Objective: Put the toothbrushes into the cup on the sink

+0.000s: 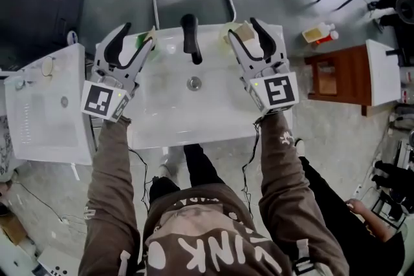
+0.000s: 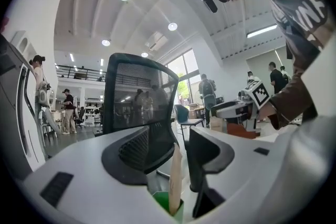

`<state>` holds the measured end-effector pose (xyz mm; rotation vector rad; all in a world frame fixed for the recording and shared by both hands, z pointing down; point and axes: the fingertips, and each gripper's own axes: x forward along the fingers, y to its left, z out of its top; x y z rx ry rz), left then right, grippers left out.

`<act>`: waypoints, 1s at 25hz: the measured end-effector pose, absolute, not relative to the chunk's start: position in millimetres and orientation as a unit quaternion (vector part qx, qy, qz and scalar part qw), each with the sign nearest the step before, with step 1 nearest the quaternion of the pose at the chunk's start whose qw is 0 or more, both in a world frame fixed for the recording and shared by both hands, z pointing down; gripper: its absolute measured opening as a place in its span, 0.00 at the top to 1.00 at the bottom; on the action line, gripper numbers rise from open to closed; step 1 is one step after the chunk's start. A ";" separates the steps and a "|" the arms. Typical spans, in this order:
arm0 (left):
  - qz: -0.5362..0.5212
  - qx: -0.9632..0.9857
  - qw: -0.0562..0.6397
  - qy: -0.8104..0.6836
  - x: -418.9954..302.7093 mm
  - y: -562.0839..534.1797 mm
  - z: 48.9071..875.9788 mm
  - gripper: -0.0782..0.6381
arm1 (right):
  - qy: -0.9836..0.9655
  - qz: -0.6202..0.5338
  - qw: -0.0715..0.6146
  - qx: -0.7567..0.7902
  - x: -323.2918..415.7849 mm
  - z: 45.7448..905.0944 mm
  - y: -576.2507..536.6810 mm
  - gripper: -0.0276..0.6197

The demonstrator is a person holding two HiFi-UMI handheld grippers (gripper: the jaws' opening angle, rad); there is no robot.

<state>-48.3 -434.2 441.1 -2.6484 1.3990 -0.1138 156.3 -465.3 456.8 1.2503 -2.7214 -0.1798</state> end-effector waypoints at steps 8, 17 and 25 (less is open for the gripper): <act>-0.018 -0.890 0.101 0.445 -36.2 -384.6 361.2 0.57 | -0.905 -0.096 0.004 0.415 145.5 363.5 -408.3 0.58; 0.000 -0.906 0.124 0.405 -26.3 -301.1 286.8 0.58 | -0.901 -0.130 -0.006 0.414 125.3 300.9 -324.0 0.63; 0.008 -0.904 0.145 0.403 -49.0 -242.9 255.6 0.88 | -0.883 -0.157 -0.011 0.443 109.2 272.2 -260.9 0.83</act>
